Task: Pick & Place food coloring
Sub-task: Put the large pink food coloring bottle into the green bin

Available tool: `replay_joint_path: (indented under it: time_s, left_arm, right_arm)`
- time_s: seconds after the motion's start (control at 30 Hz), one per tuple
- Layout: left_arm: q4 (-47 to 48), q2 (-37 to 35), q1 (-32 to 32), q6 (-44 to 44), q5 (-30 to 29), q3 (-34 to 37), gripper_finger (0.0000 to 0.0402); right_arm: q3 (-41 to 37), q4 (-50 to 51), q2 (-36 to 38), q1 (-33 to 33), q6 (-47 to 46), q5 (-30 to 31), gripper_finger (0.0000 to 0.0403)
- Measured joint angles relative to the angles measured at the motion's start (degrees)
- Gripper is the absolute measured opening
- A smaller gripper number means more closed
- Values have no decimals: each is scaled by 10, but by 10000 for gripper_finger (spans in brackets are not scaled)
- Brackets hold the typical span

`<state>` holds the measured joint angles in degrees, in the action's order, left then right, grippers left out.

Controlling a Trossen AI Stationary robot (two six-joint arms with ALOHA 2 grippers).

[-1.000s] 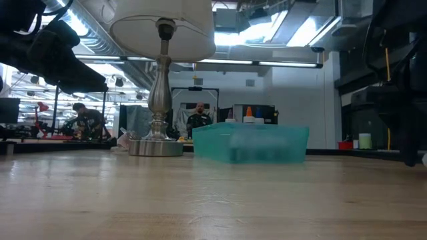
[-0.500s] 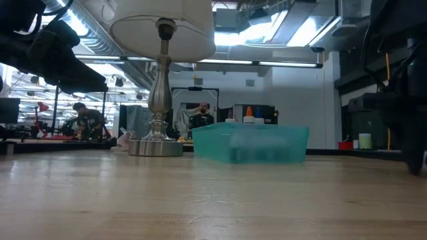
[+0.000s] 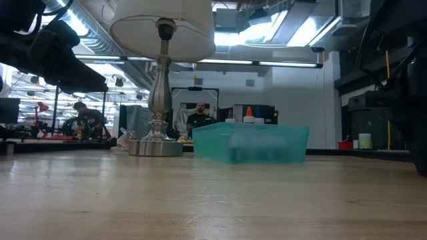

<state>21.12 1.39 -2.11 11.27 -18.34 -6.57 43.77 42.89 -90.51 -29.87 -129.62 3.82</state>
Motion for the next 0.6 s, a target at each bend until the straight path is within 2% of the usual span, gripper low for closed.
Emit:
replay_joint_path:
  time_s: [0.13, 0.37, 0.6]
  left_arm:
    - [0, 0, 0, 0, 0, 0, 265]
    - [0, 0, 0, 0, 0, 0, 265]
    - [0, 0, 0, 0, 0, 0, 267]
  right_arm:
    - [9, 6, -2, 0, 43, 0, 127]
    - [41, 14, 12, 12, 160, 48, 127]
    - [81, 16, 40, 36, 376, 112, 127]
